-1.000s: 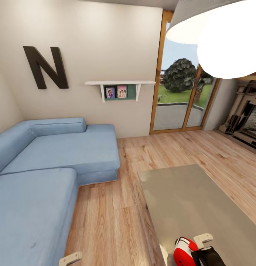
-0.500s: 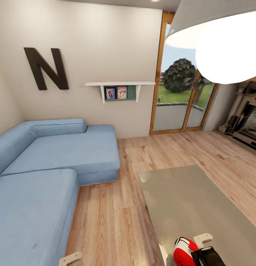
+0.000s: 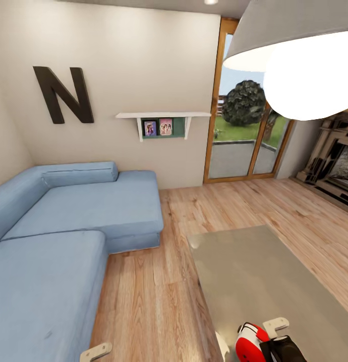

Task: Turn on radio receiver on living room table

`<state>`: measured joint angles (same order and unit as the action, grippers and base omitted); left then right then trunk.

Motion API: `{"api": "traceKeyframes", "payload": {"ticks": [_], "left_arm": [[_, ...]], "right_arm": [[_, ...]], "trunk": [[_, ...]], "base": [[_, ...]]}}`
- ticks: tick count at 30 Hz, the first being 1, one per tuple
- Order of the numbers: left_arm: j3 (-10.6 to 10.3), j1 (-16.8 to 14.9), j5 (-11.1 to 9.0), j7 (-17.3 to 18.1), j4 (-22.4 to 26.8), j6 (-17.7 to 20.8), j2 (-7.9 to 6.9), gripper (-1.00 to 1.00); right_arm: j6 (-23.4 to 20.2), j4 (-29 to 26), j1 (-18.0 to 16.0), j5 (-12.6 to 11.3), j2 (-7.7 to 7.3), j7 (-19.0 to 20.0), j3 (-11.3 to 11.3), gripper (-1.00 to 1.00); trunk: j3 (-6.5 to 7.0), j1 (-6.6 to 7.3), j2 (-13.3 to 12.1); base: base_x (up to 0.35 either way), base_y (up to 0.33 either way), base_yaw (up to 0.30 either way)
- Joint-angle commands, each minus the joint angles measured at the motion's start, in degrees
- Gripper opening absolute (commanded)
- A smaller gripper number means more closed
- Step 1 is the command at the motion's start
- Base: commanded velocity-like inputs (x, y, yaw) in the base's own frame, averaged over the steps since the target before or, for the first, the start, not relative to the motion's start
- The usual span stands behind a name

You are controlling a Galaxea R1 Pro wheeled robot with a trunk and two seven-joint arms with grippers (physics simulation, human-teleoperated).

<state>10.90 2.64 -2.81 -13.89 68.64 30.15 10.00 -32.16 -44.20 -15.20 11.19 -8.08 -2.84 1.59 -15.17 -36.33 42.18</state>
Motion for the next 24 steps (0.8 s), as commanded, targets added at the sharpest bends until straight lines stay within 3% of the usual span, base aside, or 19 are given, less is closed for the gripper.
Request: {"api": "traceKeyframes", "payload": {"ticks": [1, 24], "left_arm": [[0.0, 0.0, 0.0, 0.0, 0.0, 0.0, 0.0, 1.0], [0.0, 0.0, 0.0, 0.0, 0.0, 0.0, 0.0, 1.0]], "right_arm": [[0.0, 0.0, 0.0, 0.1, 0.0, 0.0, 0.0, -1.0], [0.0, 0.0, 0.0, 0.1, 0.02, 0.0, 0.0, -1.0]], "trunk": [[0.19, 0.23, -0.4], [4.32, 5.28, -9.6]], "base": [[0.0, 0.0, 0.0], [0.0, 0.0, 0.0]]}}
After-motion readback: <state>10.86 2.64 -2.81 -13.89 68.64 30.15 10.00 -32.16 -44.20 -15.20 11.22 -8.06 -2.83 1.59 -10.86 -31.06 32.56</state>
